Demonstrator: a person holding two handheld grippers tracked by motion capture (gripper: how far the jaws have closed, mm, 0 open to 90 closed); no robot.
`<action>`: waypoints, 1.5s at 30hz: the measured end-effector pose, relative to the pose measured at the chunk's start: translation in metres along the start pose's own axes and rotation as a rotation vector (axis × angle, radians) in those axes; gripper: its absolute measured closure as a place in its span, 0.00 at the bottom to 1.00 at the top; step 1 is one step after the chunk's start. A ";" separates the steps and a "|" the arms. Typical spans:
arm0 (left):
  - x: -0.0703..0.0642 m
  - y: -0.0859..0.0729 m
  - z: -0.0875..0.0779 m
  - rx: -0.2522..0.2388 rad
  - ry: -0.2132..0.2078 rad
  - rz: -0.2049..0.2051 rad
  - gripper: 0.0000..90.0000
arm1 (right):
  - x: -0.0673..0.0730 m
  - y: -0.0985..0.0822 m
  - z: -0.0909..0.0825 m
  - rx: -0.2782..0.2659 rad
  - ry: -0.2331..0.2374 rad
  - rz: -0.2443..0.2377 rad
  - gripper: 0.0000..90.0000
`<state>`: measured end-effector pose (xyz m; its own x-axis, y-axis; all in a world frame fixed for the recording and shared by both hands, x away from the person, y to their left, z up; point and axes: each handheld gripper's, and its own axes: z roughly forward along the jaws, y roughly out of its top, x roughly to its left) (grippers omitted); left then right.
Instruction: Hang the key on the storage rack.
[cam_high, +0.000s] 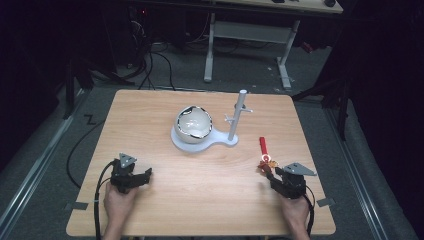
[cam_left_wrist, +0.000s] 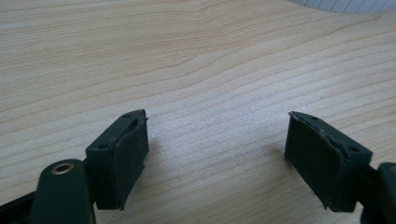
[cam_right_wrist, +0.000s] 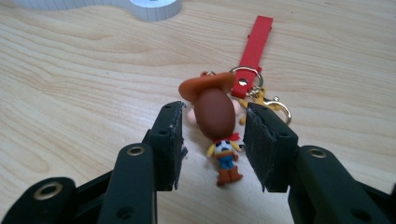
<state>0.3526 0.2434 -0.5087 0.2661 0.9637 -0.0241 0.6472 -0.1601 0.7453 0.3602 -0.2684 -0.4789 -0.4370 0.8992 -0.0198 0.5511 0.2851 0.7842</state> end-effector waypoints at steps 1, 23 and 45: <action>0.000 0.000 0.000 0.000 -0.001 0.000 0.24 | 0.001 0.001 0.002 0.002 -0.002 -0.005 0.64; 0.001 0.000 0.000 -0.003 -0.009 -0.010 0.24 | 0.001 0.008 0.033 0.063 -0.011 -0.064 0.56; 0.002 0.000 0.000 -0.004 -0.010 -0.012 0.24 | -0.009 0.008 0.037 0.051 0.019 -0.013 0.63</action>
<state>0.3527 0.2451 -0.5085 0.2659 0.9632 -0.0395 0.6474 -0.1480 0.7476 0.3945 -0.2620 -0.4955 -0.4575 0.8890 -0.0180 0.5804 0.3139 0.7514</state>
